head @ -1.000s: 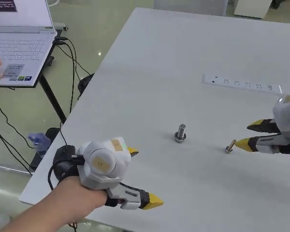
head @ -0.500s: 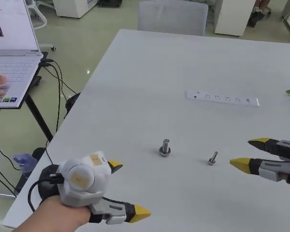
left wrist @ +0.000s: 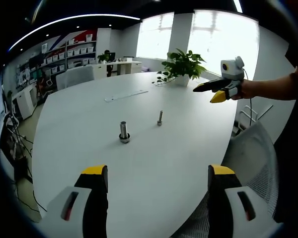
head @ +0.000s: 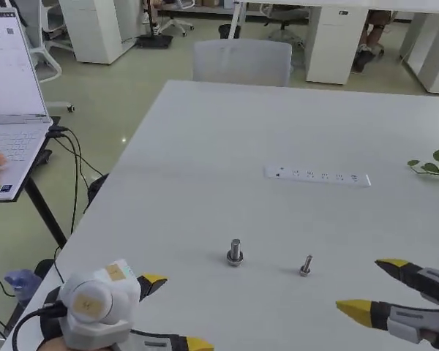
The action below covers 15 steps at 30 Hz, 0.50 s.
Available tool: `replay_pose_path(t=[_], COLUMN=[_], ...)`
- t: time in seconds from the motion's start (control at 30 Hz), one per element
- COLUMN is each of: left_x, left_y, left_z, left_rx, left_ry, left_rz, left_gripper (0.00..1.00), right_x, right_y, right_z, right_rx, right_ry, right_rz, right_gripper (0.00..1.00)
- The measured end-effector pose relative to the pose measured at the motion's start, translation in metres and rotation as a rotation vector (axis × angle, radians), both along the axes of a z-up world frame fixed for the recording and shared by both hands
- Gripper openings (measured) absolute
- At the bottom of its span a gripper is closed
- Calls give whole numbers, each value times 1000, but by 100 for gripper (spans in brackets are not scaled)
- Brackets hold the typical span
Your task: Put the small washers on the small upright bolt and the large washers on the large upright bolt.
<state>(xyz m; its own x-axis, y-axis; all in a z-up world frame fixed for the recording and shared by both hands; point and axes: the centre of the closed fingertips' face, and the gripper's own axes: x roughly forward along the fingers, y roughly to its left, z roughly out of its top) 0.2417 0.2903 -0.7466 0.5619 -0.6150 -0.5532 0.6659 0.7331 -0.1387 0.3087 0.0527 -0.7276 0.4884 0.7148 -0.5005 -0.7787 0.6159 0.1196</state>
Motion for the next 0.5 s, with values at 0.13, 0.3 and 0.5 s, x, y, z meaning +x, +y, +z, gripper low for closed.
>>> replay_pose_path(t=[0.13,0.3,0.5], left_x=[0,-6,-14], left_y=[-1,2,4], left_z=[3,-2,-3], left_rx=[-91,-104,-104], left_ry=[3,7,9], left_rz=[52,70,87], left_gripper=[83,83,83], right_x=[-16,-32,-50], right_y=[-4,-13,-18], right_z=[-22,-34,-51], right_rx=[-18,-9,-40], right_ry=[43,46,61], right_rz=[5,2,30], right_gripper=[80,86,95])
